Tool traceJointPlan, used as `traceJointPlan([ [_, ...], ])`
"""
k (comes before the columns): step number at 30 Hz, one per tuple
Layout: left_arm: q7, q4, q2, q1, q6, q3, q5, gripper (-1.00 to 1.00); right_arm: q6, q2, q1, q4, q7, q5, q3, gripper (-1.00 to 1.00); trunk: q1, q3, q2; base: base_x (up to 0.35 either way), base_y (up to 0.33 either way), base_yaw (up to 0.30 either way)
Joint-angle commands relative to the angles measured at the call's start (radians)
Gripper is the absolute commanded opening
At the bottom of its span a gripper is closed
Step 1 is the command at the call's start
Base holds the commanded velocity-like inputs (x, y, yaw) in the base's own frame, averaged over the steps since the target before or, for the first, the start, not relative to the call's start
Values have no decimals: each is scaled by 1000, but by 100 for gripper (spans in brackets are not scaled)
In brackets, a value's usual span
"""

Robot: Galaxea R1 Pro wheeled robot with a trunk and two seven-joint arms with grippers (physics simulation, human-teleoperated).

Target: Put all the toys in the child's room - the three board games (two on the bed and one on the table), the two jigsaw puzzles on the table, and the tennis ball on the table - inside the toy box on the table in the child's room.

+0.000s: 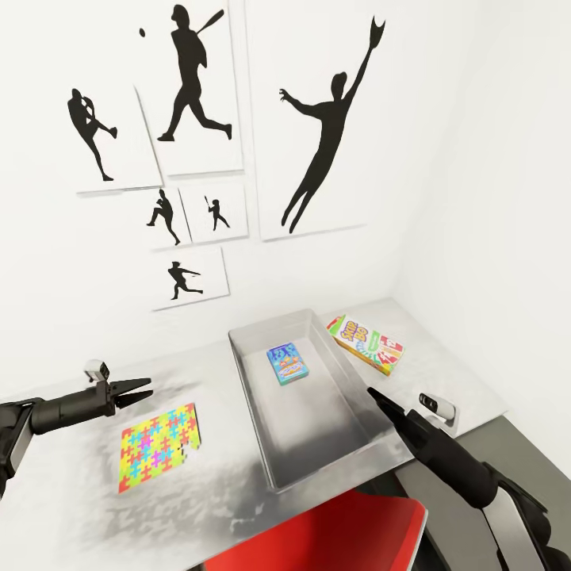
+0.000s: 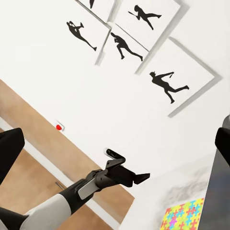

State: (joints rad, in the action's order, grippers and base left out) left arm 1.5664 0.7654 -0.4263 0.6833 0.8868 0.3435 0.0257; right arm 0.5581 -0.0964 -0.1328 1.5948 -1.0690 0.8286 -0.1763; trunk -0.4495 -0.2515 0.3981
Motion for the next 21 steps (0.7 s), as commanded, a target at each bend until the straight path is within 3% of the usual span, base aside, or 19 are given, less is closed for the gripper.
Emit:
traceJointPlan([
  [1,4,0,0,1,11,0,-1,100,8,0,-1,0,0,6,0,100,-1,-2,2,0,0,0],
  [11,4,0,0,0,11,0,-1,100,8,0,-1,0,-2,6,0,100,-1,5,2,-16,0,-99],
  [21,4,0,0,0,11,0,-1,100,5,0,-1,-1,-6,6,0,100,-1,17,2,-156,70,-192],
])
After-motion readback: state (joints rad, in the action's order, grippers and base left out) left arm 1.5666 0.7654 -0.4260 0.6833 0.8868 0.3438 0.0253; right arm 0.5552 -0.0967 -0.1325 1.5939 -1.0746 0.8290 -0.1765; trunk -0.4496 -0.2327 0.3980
